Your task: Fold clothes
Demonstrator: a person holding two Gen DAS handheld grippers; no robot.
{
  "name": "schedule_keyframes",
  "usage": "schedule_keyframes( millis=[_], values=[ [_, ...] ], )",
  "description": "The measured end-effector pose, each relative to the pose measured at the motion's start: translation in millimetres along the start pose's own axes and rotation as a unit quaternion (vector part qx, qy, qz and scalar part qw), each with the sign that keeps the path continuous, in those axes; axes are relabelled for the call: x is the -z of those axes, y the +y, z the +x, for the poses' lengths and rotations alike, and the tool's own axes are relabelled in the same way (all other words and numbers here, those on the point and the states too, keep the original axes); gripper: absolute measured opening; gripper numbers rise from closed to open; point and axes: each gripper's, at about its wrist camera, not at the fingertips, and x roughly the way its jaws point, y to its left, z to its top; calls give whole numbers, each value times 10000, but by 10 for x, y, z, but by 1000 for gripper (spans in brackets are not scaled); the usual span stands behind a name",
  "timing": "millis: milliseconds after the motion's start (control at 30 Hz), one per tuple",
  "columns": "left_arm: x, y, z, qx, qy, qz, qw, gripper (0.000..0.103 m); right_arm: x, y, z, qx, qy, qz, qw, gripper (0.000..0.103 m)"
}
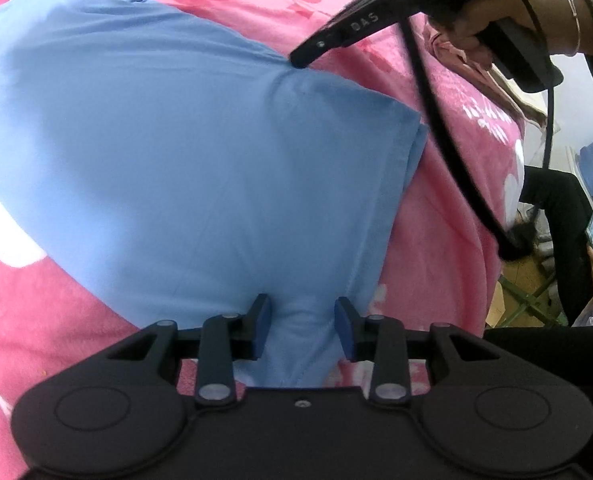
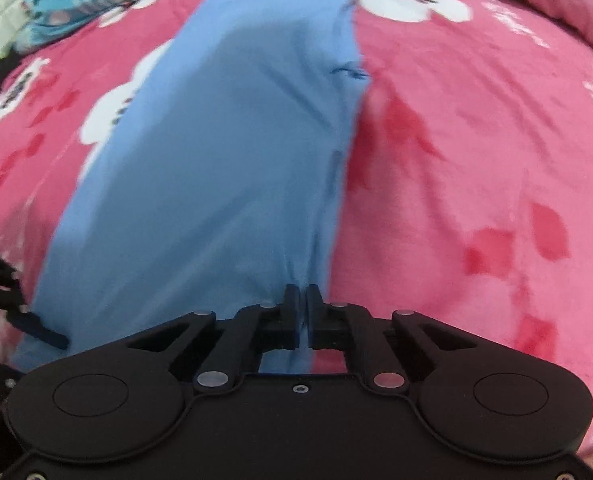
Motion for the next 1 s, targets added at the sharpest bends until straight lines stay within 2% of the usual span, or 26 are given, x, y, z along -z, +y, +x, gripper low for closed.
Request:
schedule_keyframes(
  millis=[133, 233, 367, 467, 600, 700, 767, 867, 1000],
  values=[
    [3, 8, -4, 8, -9, 11, 10000, 33, 67, -169, -69, 231, 34, 239, 9994, 2],
    [8, 8, -4, 12, -15, 26, 10000, 33, 26, -106, -203, 23, -252, 170, 9995, 2],
    [4, 6, -5, 30, 6, 65, 10000, 34, -30, 176, -217, -493, -344, -373, 9975, 3],
    [11, 1, -2, 54, 3, 82, 10000, 34, 56, 278, -136, -579, -34, -759, 9954, 3],
    [35, 1, -15, 70, -26, 96, 9999, 34, 253, -35, -112, -12, 396, -367, 9985, 3],
    [38, 6, -35, 99, -15, 71, 9999, 34, 287, -231, -315, 234, 294, -18, 9993, 3],
    [43, 13, -43, 126, -1, 75, 9999, 34, 240, -161, -456, -21, 76, -28, 10000, 3],
    [57, 6, -48, 151, 21, 167, 9997, 34, 195, 153, -461, -427, -39, -503, 9978, 6],
    [94, 10, -88, 218, 76, 226, 9995, 34, 366, 425, -338, -517, 315, -871, 9944, 6]
  ],
)
